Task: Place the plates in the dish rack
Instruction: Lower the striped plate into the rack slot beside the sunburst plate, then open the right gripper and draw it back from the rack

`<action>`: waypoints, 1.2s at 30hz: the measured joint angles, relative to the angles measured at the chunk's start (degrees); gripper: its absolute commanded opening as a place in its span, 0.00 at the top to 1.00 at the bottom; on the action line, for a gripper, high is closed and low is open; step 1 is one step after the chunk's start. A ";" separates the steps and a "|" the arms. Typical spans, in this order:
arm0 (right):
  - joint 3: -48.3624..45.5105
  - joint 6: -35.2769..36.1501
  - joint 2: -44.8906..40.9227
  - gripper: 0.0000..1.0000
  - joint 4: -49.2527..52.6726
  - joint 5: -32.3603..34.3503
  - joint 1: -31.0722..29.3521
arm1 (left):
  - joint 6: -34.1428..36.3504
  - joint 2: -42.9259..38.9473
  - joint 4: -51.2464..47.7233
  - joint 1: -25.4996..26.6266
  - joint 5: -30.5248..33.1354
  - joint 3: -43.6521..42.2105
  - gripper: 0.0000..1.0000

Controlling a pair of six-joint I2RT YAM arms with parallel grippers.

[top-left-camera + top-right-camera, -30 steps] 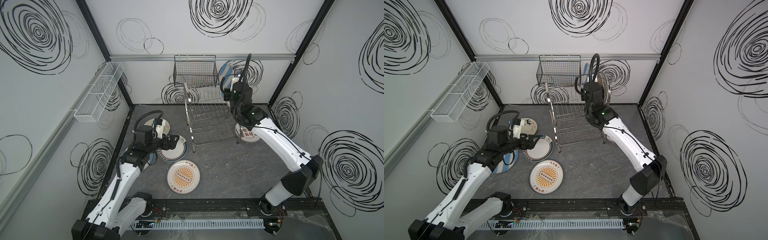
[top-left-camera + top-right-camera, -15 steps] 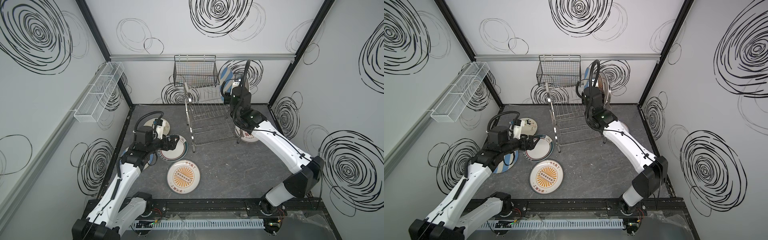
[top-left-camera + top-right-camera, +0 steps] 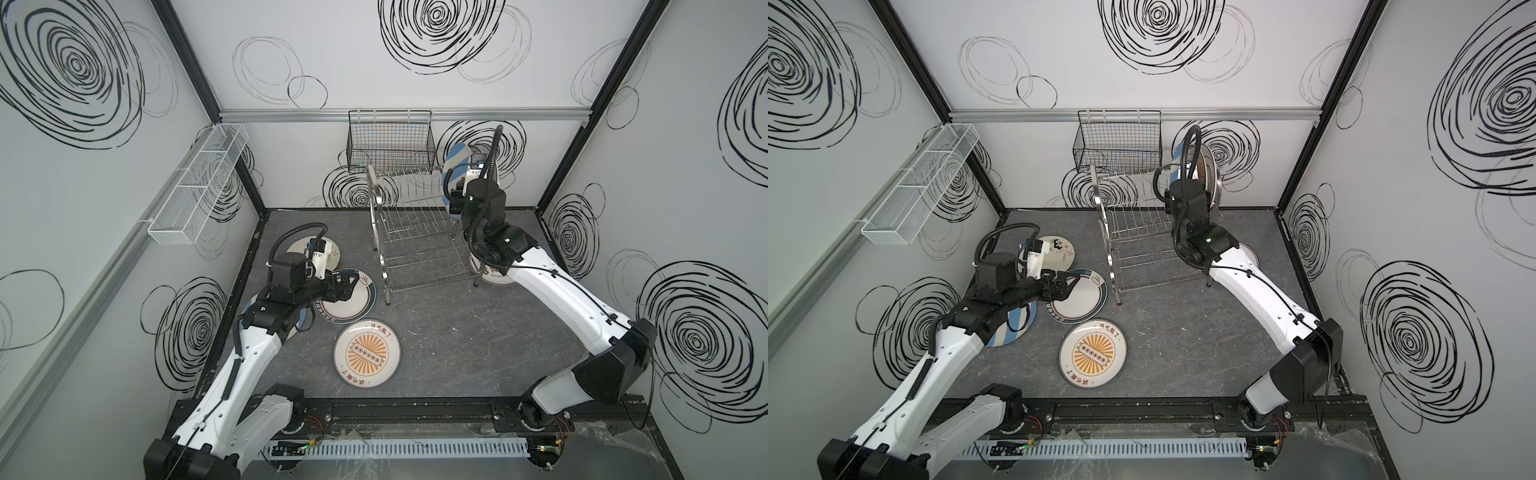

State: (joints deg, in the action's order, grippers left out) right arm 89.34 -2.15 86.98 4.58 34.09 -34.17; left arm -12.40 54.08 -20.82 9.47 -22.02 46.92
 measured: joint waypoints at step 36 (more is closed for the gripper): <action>-17.25 -14.40 -35.17 0.32 25.07 -3.52 3.32 | -0.90 0.33 1.70 0.00 -1.27 -0.20 0.04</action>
State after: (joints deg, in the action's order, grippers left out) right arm 72.10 -16.56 51.81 29.65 30.57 -30.85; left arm -13.30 54.41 -19.11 9.47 -23.29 46.72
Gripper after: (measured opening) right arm 0.692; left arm 0.960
